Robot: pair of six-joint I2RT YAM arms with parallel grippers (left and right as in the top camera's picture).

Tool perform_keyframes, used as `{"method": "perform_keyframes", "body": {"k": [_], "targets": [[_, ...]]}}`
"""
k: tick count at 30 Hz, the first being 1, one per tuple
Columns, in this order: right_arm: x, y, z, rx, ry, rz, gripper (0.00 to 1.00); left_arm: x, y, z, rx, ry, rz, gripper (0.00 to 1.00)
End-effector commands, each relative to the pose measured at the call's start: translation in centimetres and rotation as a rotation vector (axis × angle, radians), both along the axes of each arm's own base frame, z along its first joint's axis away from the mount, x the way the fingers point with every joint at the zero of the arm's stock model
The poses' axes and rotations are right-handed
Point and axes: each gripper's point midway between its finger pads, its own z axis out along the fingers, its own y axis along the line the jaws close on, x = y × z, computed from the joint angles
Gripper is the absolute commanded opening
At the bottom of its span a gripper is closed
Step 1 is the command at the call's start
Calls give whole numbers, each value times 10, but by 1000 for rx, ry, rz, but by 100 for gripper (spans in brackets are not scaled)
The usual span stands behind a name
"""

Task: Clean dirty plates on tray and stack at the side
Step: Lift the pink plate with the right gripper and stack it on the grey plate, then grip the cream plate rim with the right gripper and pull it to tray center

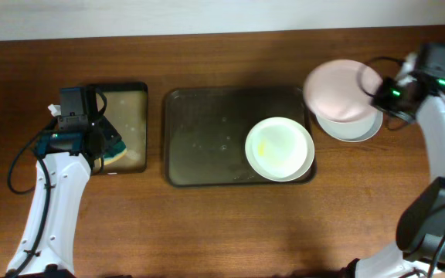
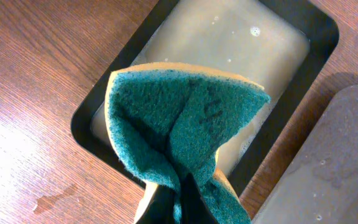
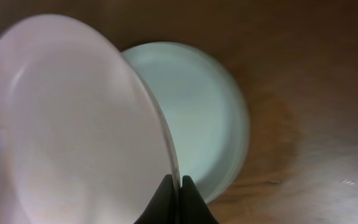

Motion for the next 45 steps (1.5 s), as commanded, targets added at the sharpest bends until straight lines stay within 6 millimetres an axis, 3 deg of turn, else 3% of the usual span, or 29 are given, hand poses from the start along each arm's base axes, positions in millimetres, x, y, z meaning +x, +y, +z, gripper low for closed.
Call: {"method": "perform_keyframes", "body": {"k": [1,5,11,12,14,17,21,23,25,28,31,34,37,39,45], "targets": [[-15,-32,-6,29,-29,-90,4,-1,1,3,-3,-11,9,0],[-17,-47,-24,21,-46,-122,5,-1,1,3,-3,-11,9,0],[-8,-31,-52,40,-6,-78,9,-1,1,3,-2,-12,9,0],[-7,-28,-57,44,3,-70,13,-1,1,3,-2,-12,9,0],[-3,-17,-60,44,9,-31,31,-1,1,3,-2,-12,9,0],[4,3,-52,48,-10,41,45,0,1,3,-2,-15,9,0],[6,41,-10,20,-74,126,58,0,1,3,-3,-15,9,0],[2,68,8,17,-90,183,64,0,1,3,-3,-15,9,0],[-8,102,12,25,-58,267,70,0,1,3,-5,-15,7,0],[-32,148,-14,22,83,438,70,1,-2,2,-18,-16,0,0],[-47,164,-48,-58,206,472,69,1,-2,2,-18,-16,0,0],[-56,163,-76,-135,286,432,55,0,-2,2,-19,-15,0,0],[-62,160,-89,-154,325,408,50,0,-2,2,-19,-15,0,0],[-66,161,-95,-146,344,412,35,1,-2,2,-18,-16,0,0],[-66,160,-105,-149,327,411,32,1,-2,2,-19,-16,0,0]]}}
